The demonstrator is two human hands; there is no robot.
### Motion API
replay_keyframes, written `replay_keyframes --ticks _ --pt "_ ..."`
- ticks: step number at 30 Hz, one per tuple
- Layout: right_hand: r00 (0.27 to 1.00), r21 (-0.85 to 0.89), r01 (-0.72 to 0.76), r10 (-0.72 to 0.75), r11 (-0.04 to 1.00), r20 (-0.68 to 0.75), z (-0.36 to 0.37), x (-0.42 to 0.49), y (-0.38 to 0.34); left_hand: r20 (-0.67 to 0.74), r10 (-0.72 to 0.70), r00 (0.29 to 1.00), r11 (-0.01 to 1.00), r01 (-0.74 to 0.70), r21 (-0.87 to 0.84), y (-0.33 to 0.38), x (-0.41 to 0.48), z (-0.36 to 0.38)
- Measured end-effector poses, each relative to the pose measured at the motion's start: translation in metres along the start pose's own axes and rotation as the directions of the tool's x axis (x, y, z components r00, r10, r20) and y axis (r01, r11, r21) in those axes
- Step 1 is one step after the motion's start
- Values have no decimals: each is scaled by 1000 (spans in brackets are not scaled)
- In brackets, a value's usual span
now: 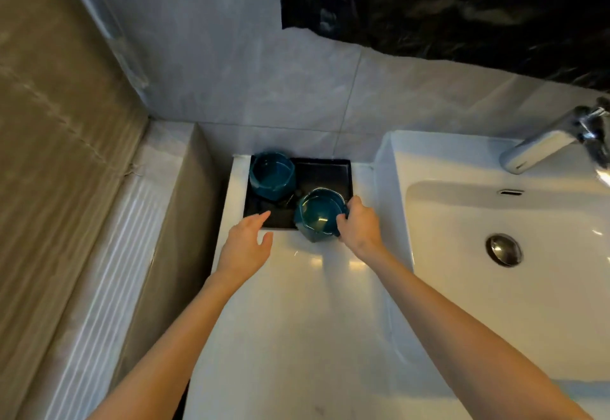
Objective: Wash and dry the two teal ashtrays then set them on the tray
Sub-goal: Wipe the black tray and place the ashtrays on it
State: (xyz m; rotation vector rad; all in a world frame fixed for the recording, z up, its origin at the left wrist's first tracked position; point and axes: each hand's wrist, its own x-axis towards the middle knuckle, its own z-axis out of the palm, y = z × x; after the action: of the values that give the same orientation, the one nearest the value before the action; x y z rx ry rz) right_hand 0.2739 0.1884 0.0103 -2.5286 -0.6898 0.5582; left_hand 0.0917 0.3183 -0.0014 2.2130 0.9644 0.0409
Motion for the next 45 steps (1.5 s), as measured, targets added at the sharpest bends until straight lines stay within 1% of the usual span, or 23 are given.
replay_keyframes --ticks 3,5,8,12,15,17,18,20,21,23,25,26,29,32,35,39,41,43,45 --pt "1000 -30 -15 15 999 3 4 34 -4 67 -29 997 992 20 127 -8 23 6" --pt "1000 -28 -27 28 999 8 9 52 -5 104 -25 994 978 3 207 -14 33 12" --pt "999 -53 -36 37 998 17 14 72 -4 115 6 993 954 -41 297 -19 40 19" --pt "999 -37 -35 35 999 20 17 90 0 92 30 995 913 -65 403 -22 45 21" --pt "998 18 -46 45 999 33 16 95 0 54 45 998 919 -62 390 -21 44 21" --pt "1000 -26 -15 15 1000 8 12 91 -1 -54 82 995 948 -61 314 -18 44 17" --pt "999 -80 22 -26 997 -45 10 86 -3 -124 104 987 961 -67 269 -17 45 13" --pt "977 -166 137 -162 976 -143 8 71 -8 -237 146 961 970 -93 224 -14 52 4" --pt "961 -178 217 -243 960 -136 9 63 -10 -262 160 952 971 -104 215 -14 58 0" --pt "937 -212 339 -350 917 -17 15 51 -12 -255 170 952 968 -113 225 -14 72 -6" --pt "931 -255 365 -356 896 83 21 45 -10 -204 168 964 959 -111 262 -12 85 -9" --pt "935 -244 355 -344 902 86 23 45 -8 -183 172 968 953 -116 281 -12 90 -10" --pt "945 -138 326 -324 935 37 24 49 -5 -162 192 968 945 -138 296 -9 98 -10" --pt "948 -110 320 -318 941 37 25 57 0 -192 185 964 952 -128 277 -5 102 -10" --pt "944 -107 329 -326 938 44 19 66 4 -194 162 968 957 -106 268 -2 104 -9" --pt "929 -150 364 -347 919 126 7 81 8 -170 157 973 959 -110 260 2 104 -5" --pt "928 -175 367 -344 914 146 3 86 11 -163 161 973 959 -115 258 4 104 -3" --pt "933 -223 354 -327 908 151 1 86 7 -165 158 974 962 -114 247 5 104 -2" --pt "933 -301 360 -340 883 118 2 81 0 -164 156 974 964 -114 242 7 105 -1"
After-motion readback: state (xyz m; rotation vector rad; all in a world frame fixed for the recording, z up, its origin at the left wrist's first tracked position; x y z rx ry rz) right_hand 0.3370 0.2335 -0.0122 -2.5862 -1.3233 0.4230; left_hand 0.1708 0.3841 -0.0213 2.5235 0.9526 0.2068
